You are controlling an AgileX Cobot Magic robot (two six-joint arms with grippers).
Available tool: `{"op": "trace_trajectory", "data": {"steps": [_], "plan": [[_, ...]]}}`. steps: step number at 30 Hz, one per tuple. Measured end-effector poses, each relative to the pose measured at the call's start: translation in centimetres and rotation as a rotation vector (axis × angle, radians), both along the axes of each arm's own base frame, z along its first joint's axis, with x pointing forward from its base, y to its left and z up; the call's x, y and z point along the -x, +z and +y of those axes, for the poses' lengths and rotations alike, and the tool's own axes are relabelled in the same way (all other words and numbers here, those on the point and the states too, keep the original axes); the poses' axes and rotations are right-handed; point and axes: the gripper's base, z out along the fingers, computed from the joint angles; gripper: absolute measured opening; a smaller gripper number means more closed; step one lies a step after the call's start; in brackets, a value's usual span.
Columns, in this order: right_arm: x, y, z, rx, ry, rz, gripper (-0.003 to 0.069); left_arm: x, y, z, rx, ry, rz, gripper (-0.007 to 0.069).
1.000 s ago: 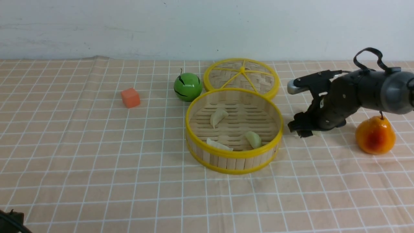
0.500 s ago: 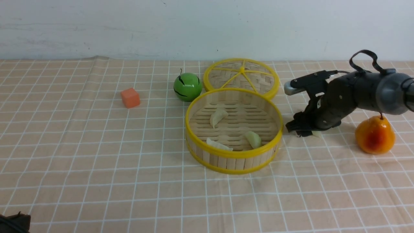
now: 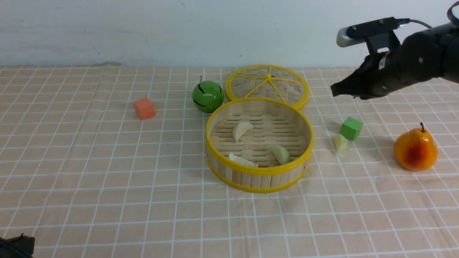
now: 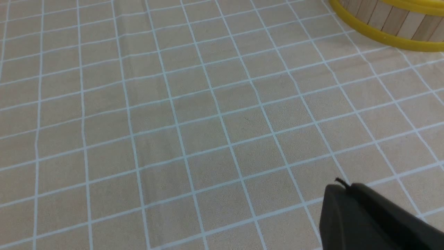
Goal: Put the dumplings into the steamer on the table with the brown tablecloth.
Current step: 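Reach for and grasp a dumpling lying on the table beside the steamer, then place the dumpling in the bamboo steamer basket with the right gripper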
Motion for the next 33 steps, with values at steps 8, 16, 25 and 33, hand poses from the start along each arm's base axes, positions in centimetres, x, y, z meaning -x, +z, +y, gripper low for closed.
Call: {"op": "trace_trajectory", "data": {"steps": [8, 16, 25, 33], "plan": [[-1.2, -5.8, -0.2, -0.004, -0.037, 0.186, 0.0204, 0.0, 0.0, 0.0, 0.000, 0.000, -0.001, 0.0000], [-2.7, -11.6, 0.2, -0.044, -0.076, 0.241, 0.0327, 0.0, 0.0, 0.0, 0.000, 0.000, -0.001, 0.0004], [-1.6, -8.5, 0.1, -0.056, -0.083, 0.244, 0.0251, 0.0, 0.0, 0.0, 0.001, -0.001, -0.001, 0.0014], [0.9, -0.9, 5.2, -0.162, 0.073, 0.049, 0.0251, 0.0, 0.1, -0.1, 0.004, -0.004, -0.007, 0.0020]]}}
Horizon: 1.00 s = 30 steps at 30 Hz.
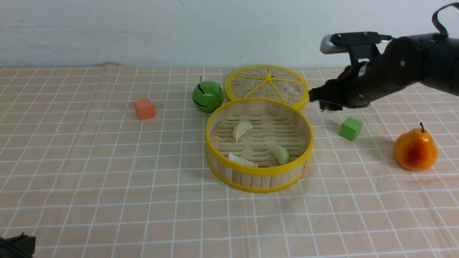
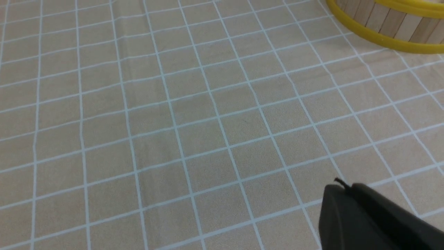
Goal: Put the dumplings into the steamer on the table with the brown tablecloth.
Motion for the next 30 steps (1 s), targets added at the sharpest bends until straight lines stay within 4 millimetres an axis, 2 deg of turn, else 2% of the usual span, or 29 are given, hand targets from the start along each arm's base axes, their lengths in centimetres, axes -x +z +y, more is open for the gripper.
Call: {"op": "trace_trajectory", "data": {"steps": [1, 2, 4, 5, 7, 8, 10, 11, 13, 14, 17, 19, 20, 24, 25, 26, 27, 28, 30], "plan": [[0.0, 0.0, 0.2, 0.004, 0.012, -0.007, 0.0251, 0.0, 0.0, 0.0, 0.000, 0.000, 0.000, 0.0020], [0.2, -0.4, 2.1, 0.015, 0.076, -0.033, 0.0251, 0.0, 0.0, 0.0, 0.001, -0.001, -0.001, 0.0021], [0.2, -1.2, 3.5, 0.027, 0.118, -0.045, 0.0251, 0.0, 0.0, 0.0, 0.001, -0.001, -0.001, 0.0022], [-0.1, -2.4, 4.6, 0.032, 0.143, -0.057, 0.0251, 0.0, 0.0, 0.0, 0.001, -0.001, -0.001, 0.0024], [-0.5, -3.6, 5.3, 0.034, 0.154, -0.070, 0.0251, 0.0, 0.0, 0.0, 0.001, -0.001, -0.001, 0.0027], [-1.1, -5.7, 5.9, 0.041, 0.157, -0.071, 0.0251, 0.0, 0.0, 0.0, 0.001, -0.001, -0.001, 0.0029], [-1.6, -7.7, 6.0, 0.049, 0.154, -0.056, 0.0268, 0.0, 0.0, 0.0, 0.001, -0.001, -0.001, 0.0029], [-1.6, -7.7, 6.0, 0.049, 0.154, -0.056, 0.0268, 0.0, 0.0, 0.0, 0.001, -0.001, -0.001, 0.0029], [-1.8, -9.2, 6.1, 0.060, 0.156, -0.022, 0.0349, 0.0, 0.0, 0.0, 0.001, -0.001, -0.001, 0.0034], [-1.7, -9.3, 6.1, 0.061, 0.156, -0.018, 0.0398, 0.0, 0.0, 0.0, 0.001, -0.001, -0.001, 0.0036], [-1.5, -8.7, 6.0, 0.061, 0.159, -0.013, 0.0484, 0.0, 0.0, 0.0, 0.001, -0.001, -0.001, 0.0038], [-1.2, -7.5, 5.9, 0.059, 0.163, -0.013, 0.0526, 0.0, 0.0, 0.0, 0.001, -0.001, -0.001, 0.0039], [-0.8, -6.0, 5.8, 0.055, 0.166, -0.020, 0.0548, 0.0, 0.0, 0.0, 0.001, -0.001, -0.001, 0.0038], [2.2, 2.0, 4.7, 0.031, 0.183, -0.100, 0.0555, 0.0, 0.0, 0.0, 0.001, -0.001, -0.002, 0.0038], [3.7, 5.1, 4.1, 0.033, 0.191, -0.138, 0.0537, 0.0, 0.0, 0.0, 0.001, -0.001, -0.002, 0.0038], [3.7, 5.1, 4.1, 0.033, 0.191, -0.138, 0.0537, 0.0, 0.0, 0.0, 0.001, -0.001, -0.002, 0.0039], [5.2, 7.6, 3.4, 0.037, 0.198, -0.174, 0.0514, 0.0, 0.0, 0.0, 0.001, -0.001, -0.002, 0.0039], [7.6, 11.0, 2.3, 0.049, 0.205, -0.226, 0.0470, 0.0, 0.0, 0.0, 0.001, -0.001, -0.002, 0.0039], [11.3, 15.3, 0.5, 0.071, 0.204, -0.303, 0.0396, 0.0, 0.0, 0.0, 0.001, -0.001, -0.002, 0.0043]]}}
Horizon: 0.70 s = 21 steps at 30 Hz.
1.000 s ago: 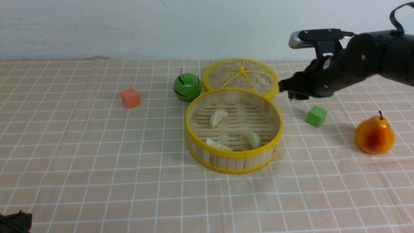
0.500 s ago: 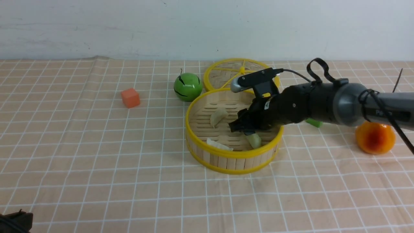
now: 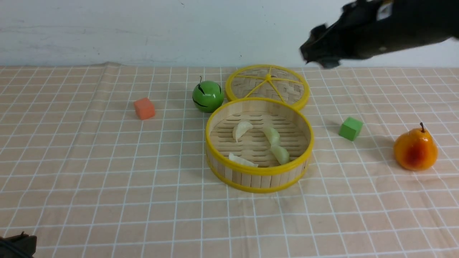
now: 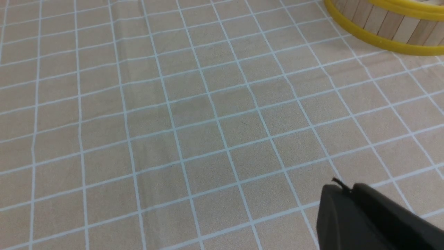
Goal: Put the dumplings into the steamer on the table with the brown tablecloth.
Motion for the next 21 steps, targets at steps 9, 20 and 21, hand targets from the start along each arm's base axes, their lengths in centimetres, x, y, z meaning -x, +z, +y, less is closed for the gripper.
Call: {"op": "trace_trajectory", "data": {"steps": [9, 20, 21], "plan": [[16.4, 5.5, -8.3, -0.072, -0.136, -0.239, -0.0013, 0.0, 0.0, 0.0, 0.000, 0.000, 0.000, 0.0057], [25.5, -12.6, -11.7, -0.271, -0.114, -0.475, -0.0020, 0.0, 0.0, 0.0, 0.000, 0.000, 0.000, 0.0073], [26.0, -14.1, -11.8, -0.300, -0.097, -0.517, -0.0020, 0.0, 0.0, 0.0, 0.000, 0.000, 0.001, 0.0074]]}}
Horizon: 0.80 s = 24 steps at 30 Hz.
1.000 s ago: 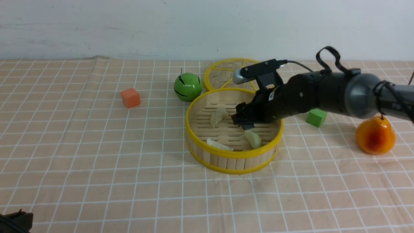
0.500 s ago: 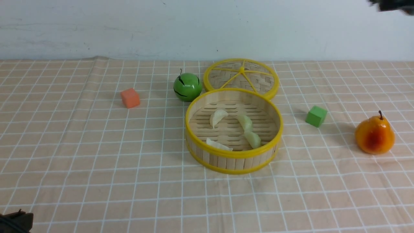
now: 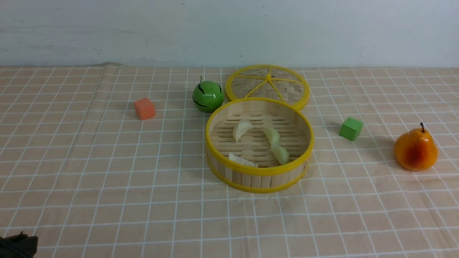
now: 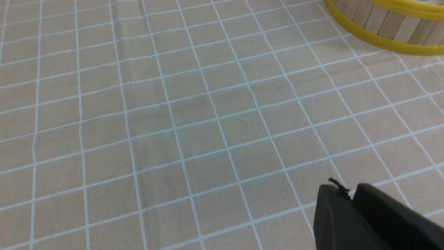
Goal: Put the dumplings into the steamer on the table with the brown tablecloth.
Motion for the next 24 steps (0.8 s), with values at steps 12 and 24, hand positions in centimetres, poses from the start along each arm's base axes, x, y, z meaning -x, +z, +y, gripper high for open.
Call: {"op": "trace_trajectory", "data": {"steps": [12, 24], "plan": [[0.7, -4.2, 1.8, -0.203, 0.244, -0.279, -0.0014, 0.0, -0.1, 0.1, -0.006, 0.005, 0.007, 0.0083], [-0.3, -6.0, 1.2, -0.294, 0.145, -0.018, -0.0010, 0.0, -0.1, 0.1, -0.008, 0.007, 0.010, 0.0092]]}}
